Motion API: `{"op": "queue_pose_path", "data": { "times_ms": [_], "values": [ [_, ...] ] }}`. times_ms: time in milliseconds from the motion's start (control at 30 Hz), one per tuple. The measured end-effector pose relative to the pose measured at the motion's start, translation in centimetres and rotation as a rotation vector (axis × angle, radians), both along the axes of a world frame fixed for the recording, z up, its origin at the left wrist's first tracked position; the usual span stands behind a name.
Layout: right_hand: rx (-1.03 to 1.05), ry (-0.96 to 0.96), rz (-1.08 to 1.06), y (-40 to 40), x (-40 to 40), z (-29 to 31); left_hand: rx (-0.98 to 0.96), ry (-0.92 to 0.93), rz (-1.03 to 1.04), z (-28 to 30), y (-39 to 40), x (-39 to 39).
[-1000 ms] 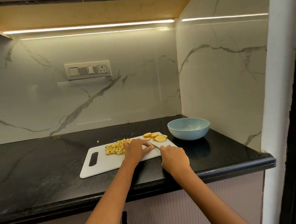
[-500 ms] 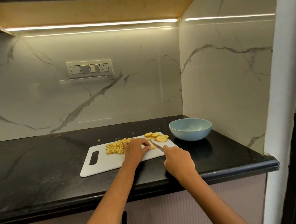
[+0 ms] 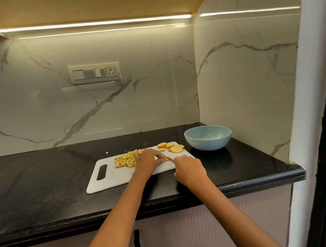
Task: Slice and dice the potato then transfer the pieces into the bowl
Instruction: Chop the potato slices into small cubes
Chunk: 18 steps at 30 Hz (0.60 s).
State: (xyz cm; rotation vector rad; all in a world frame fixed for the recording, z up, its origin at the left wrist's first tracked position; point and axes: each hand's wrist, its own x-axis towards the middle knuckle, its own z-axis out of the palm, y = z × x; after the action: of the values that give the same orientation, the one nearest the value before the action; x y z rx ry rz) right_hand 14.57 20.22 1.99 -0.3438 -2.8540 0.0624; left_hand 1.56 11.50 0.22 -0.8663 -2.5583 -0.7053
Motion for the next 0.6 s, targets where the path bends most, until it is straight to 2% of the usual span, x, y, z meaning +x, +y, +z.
{"op": "queue_pose_path", "data": {
  "times_ms": [167,367,600],
  "values": [
    [0.007,-0.004,0.009,-0.5,0.2,0.0,-0.046,0.033,0.039,0.0,0.2,0.1],
    [0.086,0.028,0.008,-0.7,0.9,-0.6,-0.010,0.041,0.030,-0.2,0.2,0.0],
    [-0.102,0.079,-0.028,0.2,0.6,-1.1,0.105,-0.037,0.027,-0.7,0.1,0.0]
  ]
}}
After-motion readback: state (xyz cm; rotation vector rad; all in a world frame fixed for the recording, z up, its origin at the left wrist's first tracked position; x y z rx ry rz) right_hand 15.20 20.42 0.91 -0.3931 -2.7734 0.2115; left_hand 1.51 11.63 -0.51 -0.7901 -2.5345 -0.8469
